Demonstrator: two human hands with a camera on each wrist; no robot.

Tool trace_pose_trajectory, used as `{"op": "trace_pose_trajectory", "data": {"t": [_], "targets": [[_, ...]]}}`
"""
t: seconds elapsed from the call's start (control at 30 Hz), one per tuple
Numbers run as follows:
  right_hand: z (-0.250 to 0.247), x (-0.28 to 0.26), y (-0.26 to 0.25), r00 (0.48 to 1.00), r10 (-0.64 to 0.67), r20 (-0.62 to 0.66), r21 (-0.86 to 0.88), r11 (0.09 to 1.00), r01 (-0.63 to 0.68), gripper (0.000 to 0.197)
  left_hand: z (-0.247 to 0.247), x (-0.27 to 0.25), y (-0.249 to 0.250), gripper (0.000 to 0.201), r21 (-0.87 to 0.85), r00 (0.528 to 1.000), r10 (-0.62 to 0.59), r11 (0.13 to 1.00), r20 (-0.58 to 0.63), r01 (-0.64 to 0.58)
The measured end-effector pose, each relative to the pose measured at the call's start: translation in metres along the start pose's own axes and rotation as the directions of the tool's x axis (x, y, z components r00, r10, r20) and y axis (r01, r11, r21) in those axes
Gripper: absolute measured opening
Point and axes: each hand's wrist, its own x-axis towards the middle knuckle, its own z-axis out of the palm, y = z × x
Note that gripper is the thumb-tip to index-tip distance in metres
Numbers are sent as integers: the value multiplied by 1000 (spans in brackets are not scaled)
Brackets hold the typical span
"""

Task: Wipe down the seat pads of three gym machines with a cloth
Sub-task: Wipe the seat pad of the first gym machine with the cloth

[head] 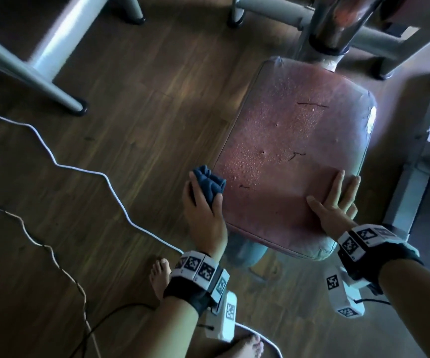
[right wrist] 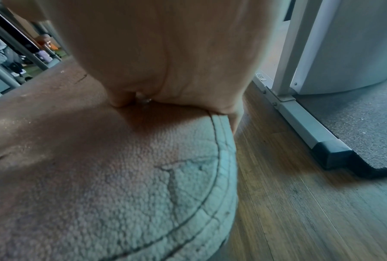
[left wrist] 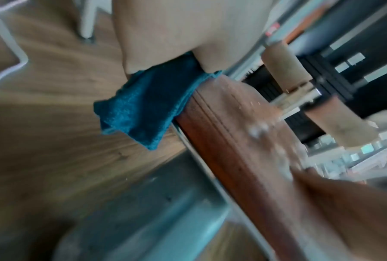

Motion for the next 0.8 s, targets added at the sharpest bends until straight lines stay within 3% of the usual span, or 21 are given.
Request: {"op": "trace_pose_trajectory", "data": {"t": [0.2,0.37,0.57,0.8], "targets": [[0,0,0,1000,1,1,5,1000,-1,85,-24,-1,-12,66,171,949,266,940,168,-294],[0,2,0,1000,15,6,31,999,-15,85,-43,9,-24,65,257,800,454,781,392,-569],[1,2,1,1000,11,14,20,1000,-12,86,-41,39,-6,61,238,697,484,704,529,-669],[0,2,1,999,24,26,14,1000,-24,86,-4,109,35,66,243,620,538,611,571,-754]]}}
